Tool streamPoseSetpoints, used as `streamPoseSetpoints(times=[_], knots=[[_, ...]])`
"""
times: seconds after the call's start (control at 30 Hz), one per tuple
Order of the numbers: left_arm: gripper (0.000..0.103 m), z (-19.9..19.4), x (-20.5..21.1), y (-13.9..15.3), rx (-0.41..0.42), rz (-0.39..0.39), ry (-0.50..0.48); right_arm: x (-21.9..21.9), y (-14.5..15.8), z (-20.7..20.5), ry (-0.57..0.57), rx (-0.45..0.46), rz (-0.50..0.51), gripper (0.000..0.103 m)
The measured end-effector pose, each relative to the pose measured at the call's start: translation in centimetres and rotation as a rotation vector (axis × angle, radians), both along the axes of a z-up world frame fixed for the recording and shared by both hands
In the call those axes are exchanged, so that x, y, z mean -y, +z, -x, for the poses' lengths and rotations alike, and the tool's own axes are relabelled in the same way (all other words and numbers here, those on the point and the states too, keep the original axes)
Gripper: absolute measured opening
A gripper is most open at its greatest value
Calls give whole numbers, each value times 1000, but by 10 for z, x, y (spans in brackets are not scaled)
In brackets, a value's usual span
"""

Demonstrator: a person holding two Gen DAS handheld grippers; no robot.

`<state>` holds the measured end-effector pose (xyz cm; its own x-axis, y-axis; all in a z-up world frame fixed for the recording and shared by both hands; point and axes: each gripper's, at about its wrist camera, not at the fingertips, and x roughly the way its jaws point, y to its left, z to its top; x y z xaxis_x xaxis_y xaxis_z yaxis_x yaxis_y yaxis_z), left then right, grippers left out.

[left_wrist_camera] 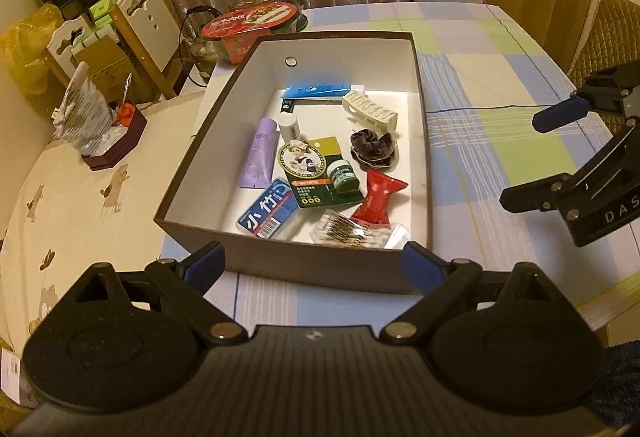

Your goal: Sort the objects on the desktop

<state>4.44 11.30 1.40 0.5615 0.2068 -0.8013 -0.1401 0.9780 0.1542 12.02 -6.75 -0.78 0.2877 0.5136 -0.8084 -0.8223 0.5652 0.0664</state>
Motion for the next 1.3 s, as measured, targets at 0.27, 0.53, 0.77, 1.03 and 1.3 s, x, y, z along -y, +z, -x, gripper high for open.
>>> streamPoseSetpoints(times=[0.27,0.53,0.77,1.03,1.3], knots=[[94,12,17,1,21,-2,25,16,-2,11,-12,-1,-9,92],[94,26,33,-1,31,12,57,31,-6,17,-31,-14,-24,92],[94,40,41,-5,26,22,99,39,-12,24,-28,-35,-29,92],[94,56,45,-5,46,28,154,45,-13,32,-30,-29,-42,92],[94,68,55,-3,68,20,175,50,-11,39,-27,-20,-51,92]])
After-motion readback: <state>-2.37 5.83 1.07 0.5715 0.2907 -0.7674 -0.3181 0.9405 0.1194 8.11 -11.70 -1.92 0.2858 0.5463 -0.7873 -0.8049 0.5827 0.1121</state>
